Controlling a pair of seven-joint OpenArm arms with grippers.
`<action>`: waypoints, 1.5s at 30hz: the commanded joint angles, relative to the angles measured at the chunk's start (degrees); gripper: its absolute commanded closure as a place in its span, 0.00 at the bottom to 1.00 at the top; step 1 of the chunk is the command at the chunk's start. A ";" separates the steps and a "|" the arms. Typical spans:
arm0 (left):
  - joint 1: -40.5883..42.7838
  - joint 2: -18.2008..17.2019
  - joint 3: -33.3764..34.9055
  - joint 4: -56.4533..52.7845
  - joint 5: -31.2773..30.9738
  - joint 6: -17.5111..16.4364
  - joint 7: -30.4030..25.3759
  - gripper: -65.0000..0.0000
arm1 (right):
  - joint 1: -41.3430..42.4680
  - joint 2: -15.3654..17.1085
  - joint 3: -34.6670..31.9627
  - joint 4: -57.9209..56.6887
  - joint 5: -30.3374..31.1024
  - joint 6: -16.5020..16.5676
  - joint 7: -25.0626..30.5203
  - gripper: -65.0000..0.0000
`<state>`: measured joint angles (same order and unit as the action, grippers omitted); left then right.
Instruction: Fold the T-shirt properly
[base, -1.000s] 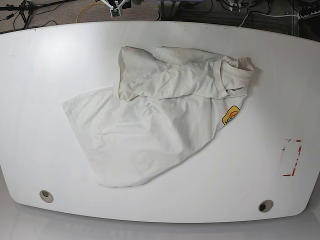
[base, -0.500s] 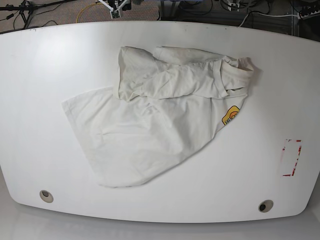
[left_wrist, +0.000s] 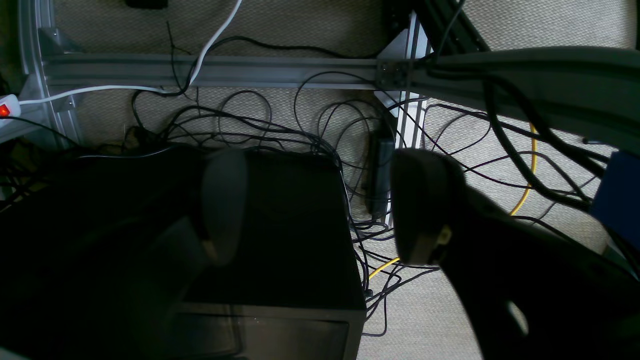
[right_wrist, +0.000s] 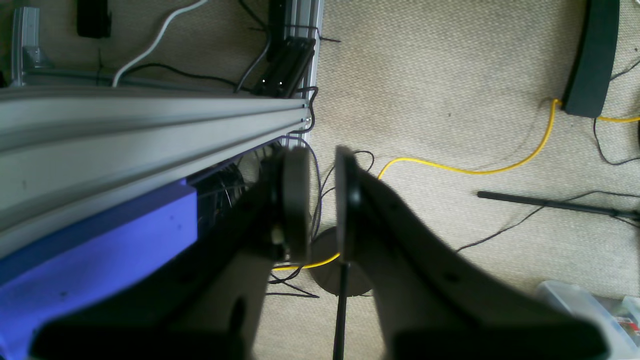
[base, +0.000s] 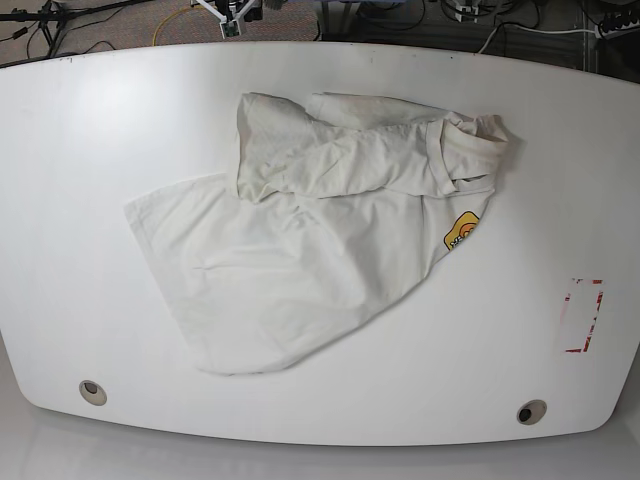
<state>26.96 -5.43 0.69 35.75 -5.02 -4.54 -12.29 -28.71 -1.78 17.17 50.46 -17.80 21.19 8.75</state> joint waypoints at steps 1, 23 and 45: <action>0.78 -0.24 -0.03 0.34 -0.21 -0.08 -0.85 0.37 | -0.70 -0.02 0.02 0.31 0.00 0.48 0.70 0.87; 0.86 -0.24 -0.03 0.34 -0.30 -0.08 -0.94 0.37 | -0.79 0.07 0.02 0.40 0.00 0.48 0.70 0.87; 3.59 -0.24 -0.29 6.32 -0.30 -0.08 -0.58 0.37 | -1.14 0.07 0.02 0.66 0.09 0.48 0.70 0.87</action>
<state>29.71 -5.41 0.47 41.60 -5.17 -4.54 -12.23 -29.19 -1.76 17.17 50.59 -17.80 21.19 8.75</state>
